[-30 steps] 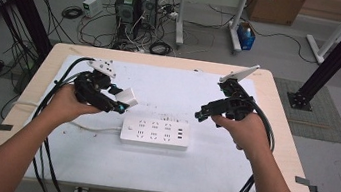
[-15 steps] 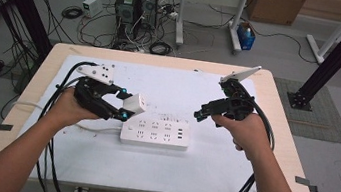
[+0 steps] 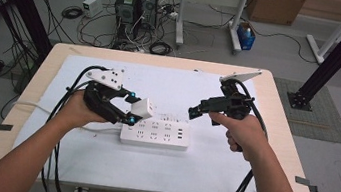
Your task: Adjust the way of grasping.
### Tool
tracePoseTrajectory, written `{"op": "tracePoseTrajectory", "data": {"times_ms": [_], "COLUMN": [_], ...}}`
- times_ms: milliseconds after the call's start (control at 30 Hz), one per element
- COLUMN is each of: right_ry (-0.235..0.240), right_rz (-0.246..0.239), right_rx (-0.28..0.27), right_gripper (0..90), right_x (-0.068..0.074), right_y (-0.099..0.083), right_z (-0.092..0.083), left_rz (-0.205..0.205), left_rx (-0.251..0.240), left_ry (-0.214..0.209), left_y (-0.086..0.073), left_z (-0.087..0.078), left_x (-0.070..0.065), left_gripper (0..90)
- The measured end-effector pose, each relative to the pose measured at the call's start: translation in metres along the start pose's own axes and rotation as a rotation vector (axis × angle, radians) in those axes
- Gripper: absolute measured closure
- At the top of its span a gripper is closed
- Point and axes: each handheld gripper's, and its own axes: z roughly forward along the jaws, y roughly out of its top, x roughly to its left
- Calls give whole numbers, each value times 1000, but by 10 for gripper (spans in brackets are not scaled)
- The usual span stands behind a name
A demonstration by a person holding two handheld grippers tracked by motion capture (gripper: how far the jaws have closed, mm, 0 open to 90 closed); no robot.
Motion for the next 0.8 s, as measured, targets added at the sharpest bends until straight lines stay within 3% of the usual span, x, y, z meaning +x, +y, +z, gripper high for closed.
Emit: {"op": "tracePoseTrajectory", "data": {"times_ms": [100, 133, 200, 367, 800], "right_ry": [88, 88, 141, 211, 305], "right_rz": [36, 36, 53, 67, 88], "right_rx": [-4, -4, 8, 7, 39], "right_gripper": [45, 45, 45, 45, 46], "right_x": [0, 0, 2, 5, 19], "right_y": [0, 0, 0, 1, 5], "right_z": [2, 2, 7, 14, 37], "left_rz": [15, 15, 25, 28, 30], "left_rx": [-14, -14, -21, -56, -60], "left_ry": [-4, -4, -5, -7, -2], "left_y": [1, 1, 1, 1, 2], "left_z": [3, 3, 5, 6, 14], "left_x": [-1, -1, -2, -4, -5], "left_gripper": [426, 426, 426, 426, 425]}}
